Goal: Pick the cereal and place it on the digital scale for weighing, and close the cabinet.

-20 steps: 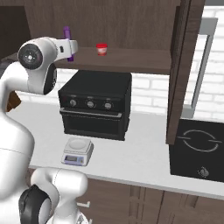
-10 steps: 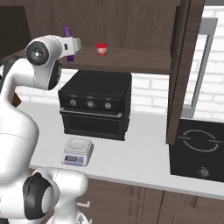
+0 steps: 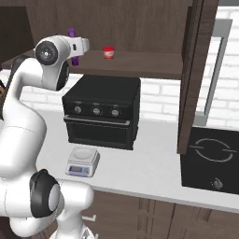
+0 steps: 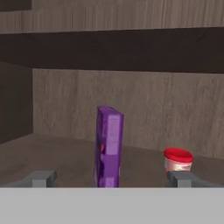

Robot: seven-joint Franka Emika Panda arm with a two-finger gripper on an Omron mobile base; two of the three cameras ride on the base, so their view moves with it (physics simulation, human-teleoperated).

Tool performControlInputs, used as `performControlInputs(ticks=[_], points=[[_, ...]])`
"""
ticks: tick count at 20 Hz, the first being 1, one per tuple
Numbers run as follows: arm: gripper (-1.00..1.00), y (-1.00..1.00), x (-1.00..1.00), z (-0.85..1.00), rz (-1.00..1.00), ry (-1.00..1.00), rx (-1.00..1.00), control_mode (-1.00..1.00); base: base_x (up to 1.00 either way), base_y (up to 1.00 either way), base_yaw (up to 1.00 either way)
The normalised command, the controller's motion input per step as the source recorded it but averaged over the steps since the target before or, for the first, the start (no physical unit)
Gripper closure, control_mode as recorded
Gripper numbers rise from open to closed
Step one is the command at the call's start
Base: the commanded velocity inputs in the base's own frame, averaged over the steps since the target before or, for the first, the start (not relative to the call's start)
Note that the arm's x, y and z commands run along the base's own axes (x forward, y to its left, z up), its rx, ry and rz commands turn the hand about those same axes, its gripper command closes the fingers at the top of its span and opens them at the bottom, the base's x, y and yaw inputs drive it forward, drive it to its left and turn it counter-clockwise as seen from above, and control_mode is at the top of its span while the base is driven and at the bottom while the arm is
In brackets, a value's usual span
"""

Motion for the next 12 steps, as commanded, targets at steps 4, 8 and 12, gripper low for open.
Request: performControlInputs(ticks=[4,8,12], points=[[-1.0,0.07,0.36,0.0,0.0,0.0,0.0,-1.0,0.0,0.0,0.0],[-1.0,0.01,0.36,0.0,0.0,0.02,0.0,-1.0,0.0,0.0,0.0],[-1.0,0.03,0.31,0.0,0.0,0.05,0.0,-1.0,0.0,0.0,0.0]])
